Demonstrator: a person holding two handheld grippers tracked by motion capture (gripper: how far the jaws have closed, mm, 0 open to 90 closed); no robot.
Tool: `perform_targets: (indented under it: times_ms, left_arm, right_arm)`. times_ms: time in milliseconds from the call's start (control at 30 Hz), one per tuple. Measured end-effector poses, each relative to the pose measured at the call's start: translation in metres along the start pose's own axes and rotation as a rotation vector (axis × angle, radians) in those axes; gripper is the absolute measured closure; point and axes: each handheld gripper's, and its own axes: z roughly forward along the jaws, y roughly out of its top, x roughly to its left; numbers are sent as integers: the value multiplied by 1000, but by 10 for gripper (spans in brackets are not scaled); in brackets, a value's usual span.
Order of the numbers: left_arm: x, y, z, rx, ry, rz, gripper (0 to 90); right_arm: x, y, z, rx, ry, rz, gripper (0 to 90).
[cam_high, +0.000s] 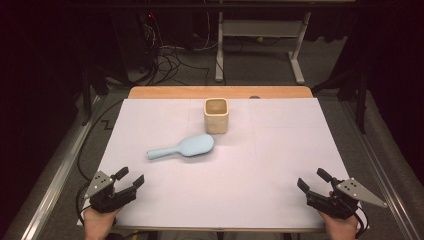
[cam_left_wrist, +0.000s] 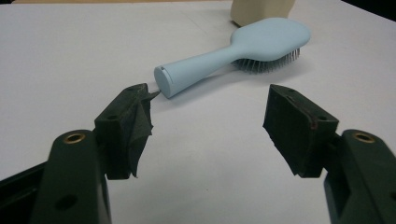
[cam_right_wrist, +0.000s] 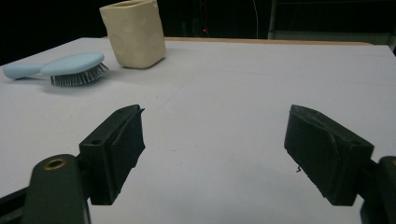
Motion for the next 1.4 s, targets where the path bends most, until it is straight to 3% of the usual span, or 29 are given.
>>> perform_targets:
  times_ms: [1200, 1400]
  left_arm:
    - [-2, 2, -2, -16, -8, -11, 317]
    - [-7, 5, -2, -8, 10, 34, 323]
  right_arm:
    - [1, 0, -6, -15, 7, 1, 201]
    - [1, 0, -6, -17, 13, 2, 202]
